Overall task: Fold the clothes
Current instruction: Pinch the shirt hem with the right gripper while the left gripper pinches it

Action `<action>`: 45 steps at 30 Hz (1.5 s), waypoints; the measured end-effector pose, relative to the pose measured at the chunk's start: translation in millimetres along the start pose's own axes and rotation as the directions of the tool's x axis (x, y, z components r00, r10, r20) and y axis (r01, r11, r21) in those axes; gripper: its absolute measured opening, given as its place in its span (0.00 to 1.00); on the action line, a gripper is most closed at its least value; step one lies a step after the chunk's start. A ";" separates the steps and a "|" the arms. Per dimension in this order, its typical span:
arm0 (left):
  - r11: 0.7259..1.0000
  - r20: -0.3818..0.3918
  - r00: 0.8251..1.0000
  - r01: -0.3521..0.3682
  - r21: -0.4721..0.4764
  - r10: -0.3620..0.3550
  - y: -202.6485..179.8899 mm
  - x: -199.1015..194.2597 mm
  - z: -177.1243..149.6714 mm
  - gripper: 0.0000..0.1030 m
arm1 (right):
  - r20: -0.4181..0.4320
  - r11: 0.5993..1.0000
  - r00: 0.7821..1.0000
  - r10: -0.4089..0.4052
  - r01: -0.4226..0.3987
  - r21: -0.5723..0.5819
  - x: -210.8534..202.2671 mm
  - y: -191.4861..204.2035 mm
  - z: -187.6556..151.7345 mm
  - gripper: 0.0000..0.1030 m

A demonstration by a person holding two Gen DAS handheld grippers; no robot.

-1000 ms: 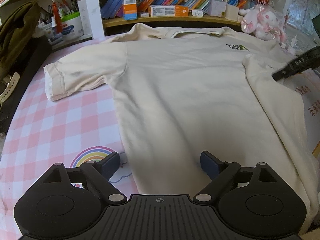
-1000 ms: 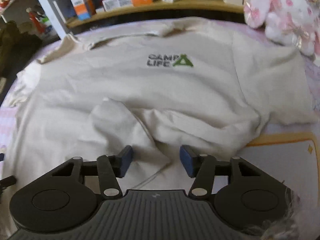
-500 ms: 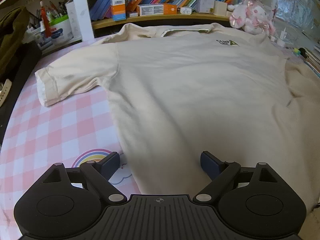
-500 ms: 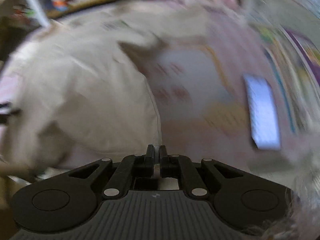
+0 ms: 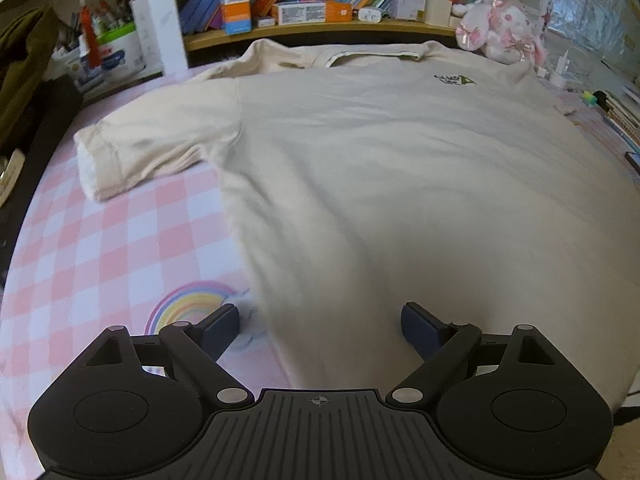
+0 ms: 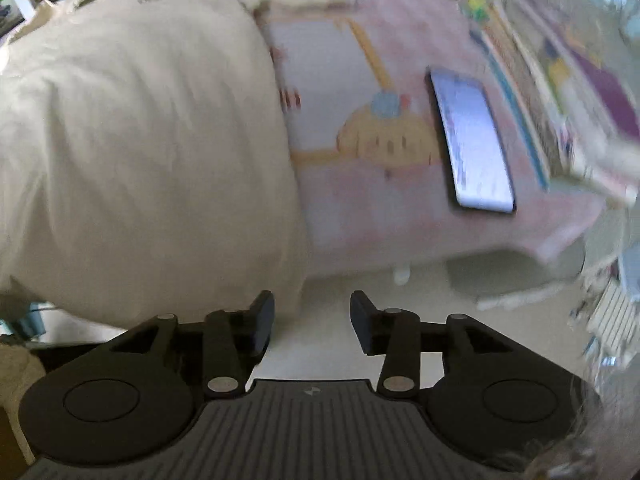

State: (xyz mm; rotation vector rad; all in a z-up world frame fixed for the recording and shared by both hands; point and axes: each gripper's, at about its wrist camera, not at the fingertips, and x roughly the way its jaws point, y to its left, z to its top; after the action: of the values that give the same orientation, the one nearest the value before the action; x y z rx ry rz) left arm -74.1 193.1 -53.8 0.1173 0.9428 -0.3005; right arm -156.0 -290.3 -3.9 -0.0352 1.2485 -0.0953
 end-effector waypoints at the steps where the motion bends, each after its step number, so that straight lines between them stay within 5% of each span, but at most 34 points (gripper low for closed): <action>1: 1.000 -0.004 1.000 0.003 -0.016 -0.003 1.9 -2.6 -2.2 0.87 | 0.020 1.000 1.000 -0.001 0.001 -0.016 -2.6 1.9 4.9 0.39; 8: 0.995 -0.014 1.000 0.012 -0.101 -0.013 5.8 -18.8 -16.6 0.76 | 0.095 0.976 0.995 0.024 -0.002 -0.216 13.5 36.7 52.2 0.41; 10: 0.994 -0.012 1.000 -0.021 -0.107 0.020 3.2 -20.7 -17.2 0.59 | 0.104 0.973 0.994 0.027 -0.002 -0.233 28.0 36.8 64.9 0.41; 12: 0.990 -0.011 0.998 -0.062 -0.124 0.062 3.4 -22.3 -16.7 0.22 | 0.103 0.975 0.994 0.034 -0.010 -0.224 40.3 33.4 74.4 0.40; 15: 0.984 -0.016 0.998 -0.069 -0.165 0.067 7.3 -23.5 -16.5 0.01 | 0.091 0.981 0.994 0.059 -0.041 -0.187 57.6 21.7 82.9 0.39; 18: 0.988 -0.003 0.993 -0.115 -0.104 0.115 3.6 -20.3 -13.4 0.01 | 0.074 0.981 0.991 0.108 -0.095 -0.167 67.8 15.4 86.7 0.29; 20: 0.981 0.013 0.987 -0.161 -0.104 0.163 8.0 -15.0 -8.7 0.01 | 0.080 0.976 0.986 0.144 -0.128 -0.178 68.6 16.3 90.0 0.05; 21: 0.978 0.018 0.985 -0.166 -0.129 0.170 13.2 -11.5 -4.4 0.01 | 0.084 0.974 0.985 0.151 -0.133 -0.186 69.4 17.7 92.3 0.04; 26: 0.973 0.010 0.982 -0.188 -0.130 0.191 17.8 1.2 12.9 0.01 | 0.127 0.965 0.975 0.181 -0.151 -0.216 75.7 31.9 109.7 0.04; 37: 0.979 -0.014 0.990 -0.143 -0.149 0.142 8.0 -23.0 -16.3 0.02 | 0.106 0.968 0.982 0.154 -0.128 -0.214 70.3 19.0 94.1 0.04; 41: 0.982 -0.028 0.989 -0.150 -0.115 0.147 12.5 -29.7 -0.7 0.11 | 0.106 0.970 0.985 0.133 -0.107 -0.219 69.9 22.9 98.5 0.05; 42: 0.984 0.008 0.988 -0.152 -0.093 0.154 13.8 -39.6 7.1 0.12 | 0.108 0.967 0.986 0.124 -0.095 -0.238 67.3 26.3 101.4 0.06; 45: 0.987 0.122 0.980 -0.161 -0.005 0.160 19.4 -58.1 40.1 0.27 | 0.157 0.947 0.975 0.158 -0.105 -0.304 45.9 32.9 117.0 0.31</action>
State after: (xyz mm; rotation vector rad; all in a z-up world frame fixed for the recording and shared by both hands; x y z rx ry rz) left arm -68.9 214.2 16.1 0.1764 0.8056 -0.1588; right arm -28.9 -264.7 -12.8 -0.2132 1.0720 0.2079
